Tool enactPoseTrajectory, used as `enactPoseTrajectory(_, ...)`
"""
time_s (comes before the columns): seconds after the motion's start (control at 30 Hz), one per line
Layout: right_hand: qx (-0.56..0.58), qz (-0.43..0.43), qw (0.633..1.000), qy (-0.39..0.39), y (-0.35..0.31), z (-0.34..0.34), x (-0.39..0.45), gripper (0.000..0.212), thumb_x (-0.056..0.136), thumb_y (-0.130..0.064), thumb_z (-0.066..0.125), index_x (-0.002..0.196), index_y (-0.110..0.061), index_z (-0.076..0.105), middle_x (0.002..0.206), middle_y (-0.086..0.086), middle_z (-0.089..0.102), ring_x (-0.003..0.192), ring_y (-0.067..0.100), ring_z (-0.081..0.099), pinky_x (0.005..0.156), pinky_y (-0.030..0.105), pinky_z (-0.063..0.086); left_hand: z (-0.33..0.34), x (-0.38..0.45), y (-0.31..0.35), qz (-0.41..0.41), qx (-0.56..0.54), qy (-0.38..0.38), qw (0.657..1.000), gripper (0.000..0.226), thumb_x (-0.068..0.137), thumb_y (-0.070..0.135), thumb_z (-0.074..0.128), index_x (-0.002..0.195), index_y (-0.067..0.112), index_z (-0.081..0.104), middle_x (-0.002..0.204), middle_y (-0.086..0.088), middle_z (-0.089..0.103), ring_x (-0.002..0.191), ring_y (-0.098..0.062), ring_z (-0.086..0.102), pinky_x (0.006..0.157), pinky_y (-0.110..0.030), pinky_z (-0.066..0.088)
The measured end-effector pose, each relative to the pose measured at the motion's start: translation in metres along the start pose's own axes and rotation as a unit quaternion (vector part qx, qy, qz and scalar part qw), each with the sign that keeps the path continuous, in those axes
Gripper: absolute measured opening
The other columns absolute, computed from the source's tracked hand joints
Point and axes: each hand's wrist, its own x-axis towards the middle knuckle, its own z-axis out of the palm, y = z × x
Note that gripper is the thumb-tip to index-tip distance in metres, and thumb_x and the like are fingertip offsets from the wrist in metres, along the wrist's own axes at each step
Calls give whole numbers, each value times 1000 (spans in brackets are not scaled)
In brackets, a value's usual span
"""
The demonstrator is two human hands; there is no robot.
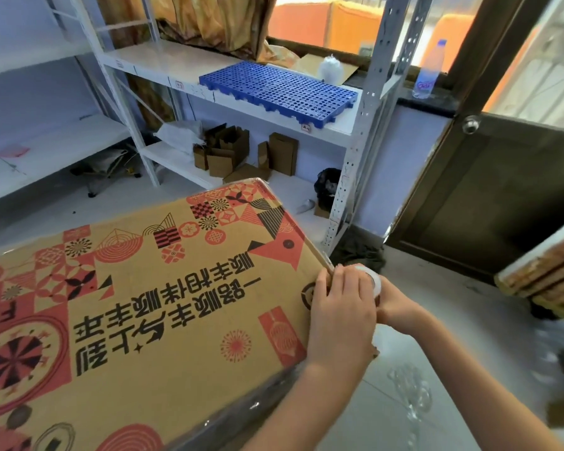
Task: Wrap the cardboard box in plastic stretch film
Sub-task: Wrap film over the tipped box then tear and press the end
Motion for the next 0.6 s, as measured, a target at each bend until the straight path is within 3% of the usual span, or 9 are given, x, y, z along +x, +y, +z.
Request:
enactPoseTrajectory(0.1,19,8,1000,10,-1,-9,-1,58,64,8,73,114,-16,54,102,12,62,95,28,62,82,49,56,3,2,-6,-28,-16,14,999,47,63,43,80,100,17,67,96,1,67,99,-16,64,88,-34,51)
enactPoseTrajectory(0.3,-11,-3,999,-42,-9,-26,-6,58,65,2,82,108,-15,46,104,12,61,95,26,61,76,35,56,-4,6,-19,-12,-34,25,999,17,81,44,68,86,28,70,99,1,67,110,-21,59,95,-40,44)
enactPoseTrajectory(0.43,-9,-27,999,36,-14,-21,-4,54,64,-3,79,110,-2,50,103,8,66,94,28,63,78,34,55,-5,7,-21,28,-64,24,997,15,89,32,61,81,23,69,95,3,71,113,-25,58,97,-44,44)
enactPoseTrajectory(0.6,-73,-97,988,91,-18,-7,-11,64,69,-8,80,124,-11,46,106,1,65,101,23,63,82,25,54,-2,6,-17,19,-18,1,1000,9,89,26,62,88,17,66,100,-1,68,117,-27,54,102,-45,40)
